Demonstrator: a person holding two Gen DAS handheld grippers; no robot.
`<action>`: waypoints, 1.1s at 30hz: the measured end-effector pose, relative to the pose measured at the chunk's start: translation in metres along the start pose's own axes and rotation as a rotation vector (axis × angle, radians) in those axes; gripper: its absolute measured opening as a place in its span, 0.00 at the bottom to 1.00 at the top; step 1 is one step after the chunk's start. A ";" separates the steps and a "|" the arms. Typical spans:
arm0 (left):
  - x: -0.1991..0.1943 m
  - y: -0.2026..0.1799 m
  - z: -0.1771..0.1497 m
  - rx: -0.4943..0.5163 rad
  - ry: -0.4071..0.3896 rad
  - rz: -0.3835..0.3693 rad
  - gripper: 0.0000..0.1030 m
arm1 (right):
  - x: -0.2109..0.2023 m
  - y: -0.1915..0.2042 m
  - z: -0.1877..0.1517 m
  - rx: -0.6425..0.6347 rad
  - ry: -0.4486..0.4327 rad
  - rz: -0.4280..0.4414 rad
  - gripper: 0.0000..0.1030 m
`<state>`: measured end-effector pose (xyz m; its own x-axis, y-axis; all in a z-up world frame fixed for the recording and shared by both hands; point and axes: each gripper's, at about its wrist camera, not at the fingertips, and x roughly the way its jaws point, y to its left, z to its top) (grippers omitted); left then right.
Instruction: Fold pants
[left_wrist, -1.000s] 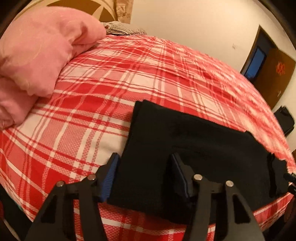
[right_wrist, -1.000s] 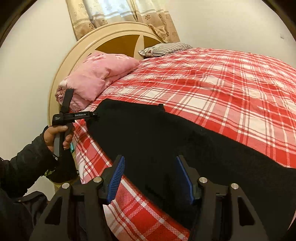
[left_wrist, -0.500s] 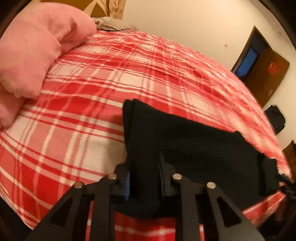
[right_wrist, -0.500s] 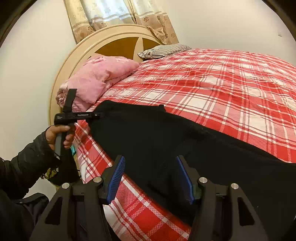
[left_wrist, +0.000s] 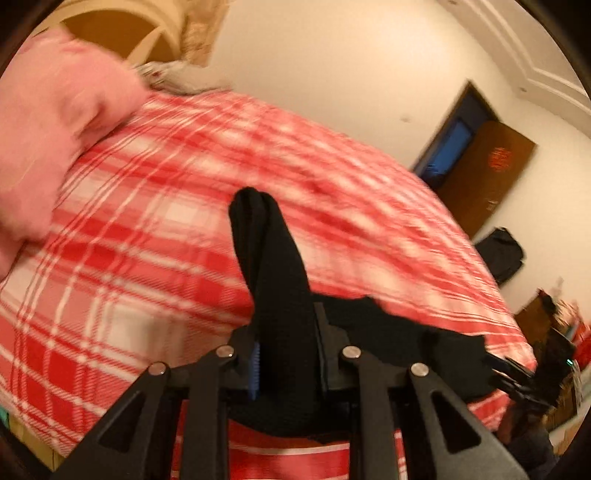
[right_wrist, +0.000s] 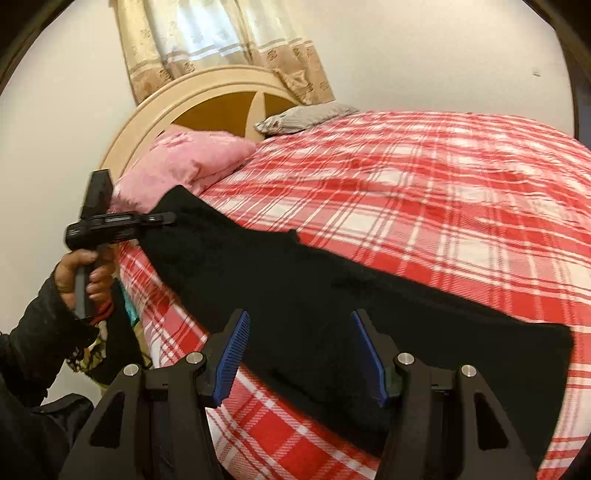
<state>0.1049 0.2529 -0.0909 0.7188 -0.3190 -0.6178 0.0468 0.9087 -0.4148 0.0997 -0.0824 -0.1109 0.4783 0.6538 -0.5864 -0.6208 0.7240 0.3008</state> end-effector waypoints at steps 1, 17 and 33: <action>-0.001 -0.011 0.001 0.018 -0.005 -0.022 0.23 | -0.004 -0.003 0.001 0.008 -0.010 -0.012 0.57; 0.016 -0.151 0.004 0.269 0.059 -0.304 0.23 | -0.076 -0.077 -0.003 0.205 -0.123 -0.183 0.57; 0.052 -0.221 -0.003 0.312 0.182 -0.378 0.22 | -0.118 -0.118 -0.028 0.351 -0.203 -0.250 0.57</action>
<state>0.1299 0.0341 -0.0336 0.4810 -0.6567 -0.5808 0.5041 0.7492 -0.4296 0.0988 -0.2511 -0.0983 0.7199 0.4542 -0.5248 -0.2402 0.8725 0.4255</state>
